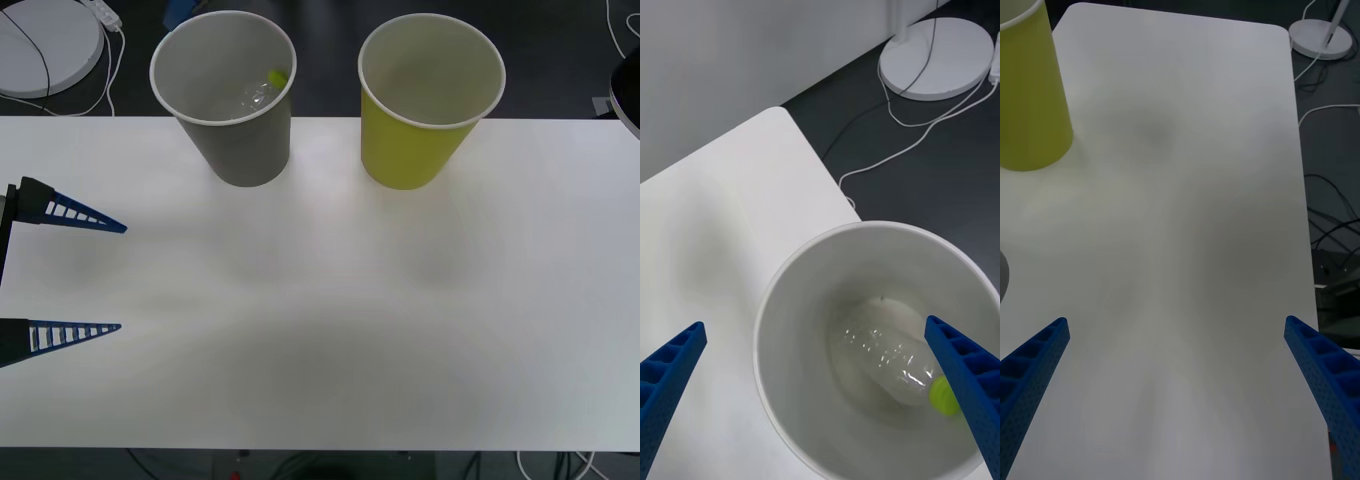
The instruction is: Put the can into the green bin and the plastic bottle into the gray bin
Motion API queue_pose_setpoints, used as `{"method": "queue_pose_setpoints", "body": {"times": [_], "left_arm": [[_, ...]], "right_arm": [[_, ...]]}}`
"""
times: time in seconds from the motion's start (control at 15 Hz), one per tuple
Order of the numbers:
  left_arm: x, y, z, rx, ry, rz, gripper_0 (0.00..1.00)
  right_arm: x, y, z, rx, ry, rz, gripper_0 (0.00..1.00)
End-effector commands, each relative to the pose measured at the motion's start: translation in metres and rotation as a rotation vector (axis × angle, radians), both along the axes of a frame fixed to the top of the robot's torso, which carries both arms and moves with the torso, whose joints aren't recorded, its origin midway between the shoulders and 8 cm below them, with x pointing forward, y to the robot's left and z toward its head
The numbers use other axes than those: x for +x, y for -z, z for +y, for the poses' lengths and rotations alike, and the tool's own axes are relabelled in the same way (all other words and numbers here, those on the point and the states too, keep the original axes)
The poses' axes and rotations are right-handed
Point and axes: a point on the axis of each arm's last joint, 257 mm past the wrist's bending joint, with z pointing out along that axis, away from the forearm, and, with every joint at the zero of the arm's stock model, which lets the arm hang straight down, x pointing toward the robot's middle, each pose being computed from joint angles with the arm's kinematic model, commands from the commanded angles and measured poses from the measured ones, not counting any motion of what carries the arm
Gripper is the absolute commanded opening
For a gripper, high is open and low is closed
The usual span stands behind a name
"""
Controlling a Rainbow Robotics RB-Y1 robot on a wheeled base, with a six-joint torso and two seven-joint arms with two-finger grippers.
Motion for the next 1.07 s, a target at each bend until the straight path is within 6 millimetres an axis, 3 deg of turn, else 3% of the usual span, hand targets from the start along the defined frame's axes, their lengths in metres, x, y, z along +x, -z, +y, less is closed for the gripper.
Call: {"method": "queue_pose_setpoints", "body": {"times": [0.07,0.53,1.07], "left_arm": [[0.0,0.0,0.0,0.0,0.0,0.0,1.0],[0.0,0.0,0.0,0.0,0.0,0.0,1.0],[0.0,0.0,0.0,0.0,0.0,0.0,1.0]], "right_arm": [[-0.004,0.009,-0.015,0.003,-0.051,-0.022,1.0],[-0.029,0.027,-0.061,0.048,-0.199,-0.053,1.0],[-0.064,0.062,-0.122,0.075,-0.333,-0.113,1.0]]}}
